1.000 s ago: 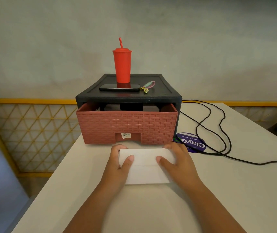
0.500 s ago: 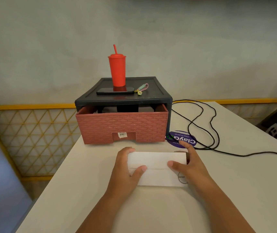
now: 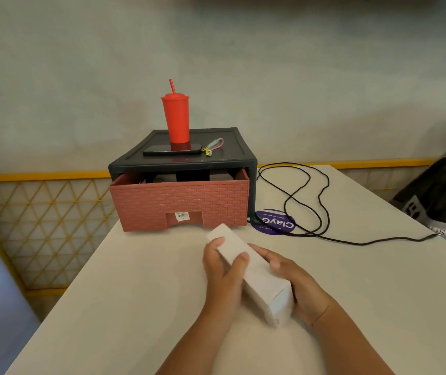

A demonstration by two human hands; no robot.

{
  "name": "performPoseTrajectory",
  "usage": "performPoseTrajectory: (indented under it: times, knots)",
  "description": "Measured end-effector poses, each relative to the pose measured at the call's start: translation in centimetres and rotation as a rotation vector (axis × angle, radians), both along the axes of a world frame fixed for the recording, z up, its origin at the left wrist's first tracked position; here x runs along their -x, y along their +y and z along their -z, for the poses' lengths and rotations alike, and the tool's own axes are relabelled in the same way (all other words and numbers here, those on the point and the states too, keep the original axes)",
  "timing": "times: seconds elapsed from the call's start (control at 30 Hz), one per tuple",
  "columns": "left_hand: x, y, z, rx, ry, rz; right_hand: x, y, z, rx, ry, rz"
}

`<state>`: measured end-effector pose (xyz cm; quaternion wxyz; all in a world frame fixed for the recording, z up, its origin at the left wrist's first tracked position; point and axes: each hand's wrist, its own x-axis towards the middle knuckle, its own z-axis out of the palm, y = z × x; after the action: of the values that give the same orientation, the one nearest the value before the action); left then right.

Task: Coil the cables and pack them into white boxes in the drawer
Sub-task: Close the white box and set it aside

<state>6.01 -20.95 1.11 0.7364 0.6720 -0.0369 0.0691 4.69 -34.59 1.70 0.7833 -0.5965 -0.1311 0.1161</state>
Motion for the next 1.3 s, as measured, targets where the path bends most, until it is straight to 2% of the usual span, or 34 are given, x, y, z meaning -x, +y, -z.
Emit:
performPoseTrajectory:
  times: [0.07,0.2,0.33,0.43,0.53,0.67,0.77,0.83,0.93,1.03,1.1,1.3]
  knots:
    - [0.4,-1.1,0.2,0.012,-0.003,0.087,0.0,-0.3,0.1,0.011,0.037,-0.008]
    - [0.1,-2.6,0.6,-0.142,-0.025,0.158,0.1,-1.5,-0.6,0.138,0.057,0.099]
    - [-1.0,-3.3,1.4,-0.261,-0.006,0.203,-0.8,-3.0,-2.0,0.561,-0.014,0.251]
    - [-1.8,-3.8,2.0,-0.319,-0.012,0.248,-1.5,-4.1,-2.6,0.877,-0.025,0.261]
    - [-2.7,-4.4,2.5,-0.565,-0.07,0.286,-2.2,-4.7,-2.4,1.223,-0.028,0.254]
    - [-4.0,-5.0,2.7,-0.764,-0.117,0.314,-3.0,-5.2,-2.1,1.328,-0.009,0.266]
    - [-4.6,-4.8,2.6,-0.739,-0.133,0.341,-3.6,-5.7,-2.2,1.37,0.003,0.23]
    - [-4.8,-4.5,2.2,-0.552,-0.096,0.345,-3.9,-5.7,-2.3,1.406,0.028,0.198]
    - [-5.7,-3.2,1.1,-0.069,0.062,0.191,-4.4,-5.3,-2.9,1.464,-0.009,0.261]
    - [-7.4,-0.8,0.4,0.562,0.293,0.03,-5.9,-4.5,-4.1,1.328,-0.122,0.446]
    - [-8.6,1.6,0.0,0.858,0.347,-0.046,-8.0,-3.7,-5.3,1.243,-0.18,0.534]
    - [-10.8,5.9,-0.5,1.116,0.296,-0.124,-14.7,-0.5,-9.8,1.054,-0.353,0.659]
